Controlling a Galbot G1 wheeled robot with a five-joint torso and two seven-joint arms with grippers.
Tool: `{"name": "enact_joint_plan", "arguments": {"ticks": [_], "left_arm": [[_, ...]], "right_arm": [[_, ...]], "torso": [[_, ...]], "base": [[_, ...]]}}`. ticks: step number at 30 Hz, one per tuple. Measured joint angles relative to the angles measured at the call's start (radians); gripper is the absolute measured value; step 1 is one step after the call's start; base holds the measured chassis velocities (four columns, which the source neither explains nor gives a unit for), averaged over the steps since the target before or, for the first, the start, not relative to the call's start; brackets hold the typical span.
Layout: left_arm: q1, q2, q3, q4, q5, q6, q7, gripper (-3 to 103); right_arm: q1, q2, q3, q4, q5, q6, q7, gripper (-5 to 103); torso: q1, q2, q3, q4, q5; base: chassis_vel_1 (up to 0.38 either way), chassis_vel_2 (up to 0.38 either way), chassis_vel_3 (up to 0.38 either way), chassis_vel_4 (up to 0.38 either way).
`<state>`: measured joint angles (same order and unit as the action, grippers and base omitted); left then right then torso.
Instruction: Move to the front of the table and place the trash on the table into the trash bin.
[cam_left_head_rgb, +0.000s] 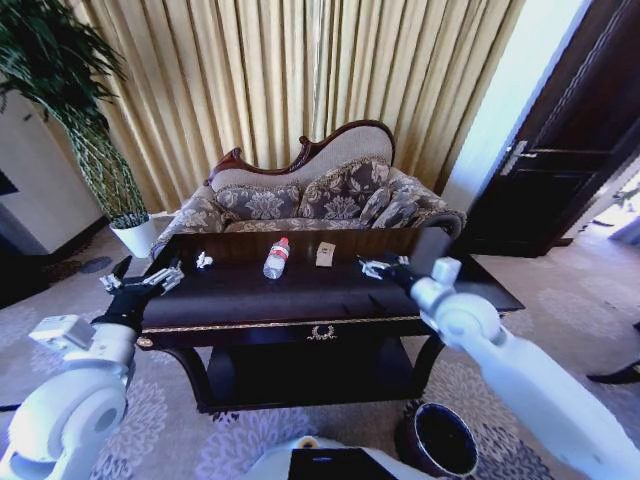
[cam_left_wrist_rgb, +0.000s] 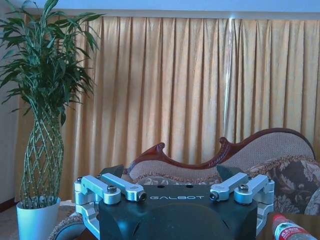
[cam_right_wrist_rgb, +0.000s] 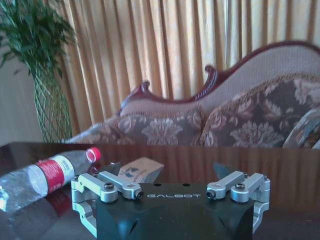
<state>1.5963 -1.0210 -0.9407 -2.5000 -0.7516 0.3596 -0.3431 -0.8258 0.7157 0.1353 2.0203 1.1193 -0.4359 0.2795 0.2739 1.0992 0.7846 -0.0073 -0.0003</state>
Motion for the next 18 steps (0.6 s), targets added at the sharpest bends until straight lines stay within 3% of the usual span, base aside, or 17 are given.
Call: {"name": "enact_joint_plan", "arguments": {"ticks": [8, 18], "left_arm": [[0.005, -0.006, -0.009, 0.0, -0.001, 0.001, -0.002, 100], [0.002, -0.027, -0.004, 0.0, 0.0, 0.002, -0.003, 100]], "right_arm": [[0.217, 0.072, -0.188, -0.136, 0.062, -0.066, 0.051, 100], [0.322, 0.114, -0.264, -0.244, 0.077, -0.078, 0.056, 100]], "torso": [[0.0, 0.0, 0.0, 0.0001, 0.0003], [0.0, 0.0, 0.0, -0.0002, 0.0]], "base": [[0.0, 0.0, 0.0, 0.0], [0.0, 0.0, 0.0, 0.0]]}}
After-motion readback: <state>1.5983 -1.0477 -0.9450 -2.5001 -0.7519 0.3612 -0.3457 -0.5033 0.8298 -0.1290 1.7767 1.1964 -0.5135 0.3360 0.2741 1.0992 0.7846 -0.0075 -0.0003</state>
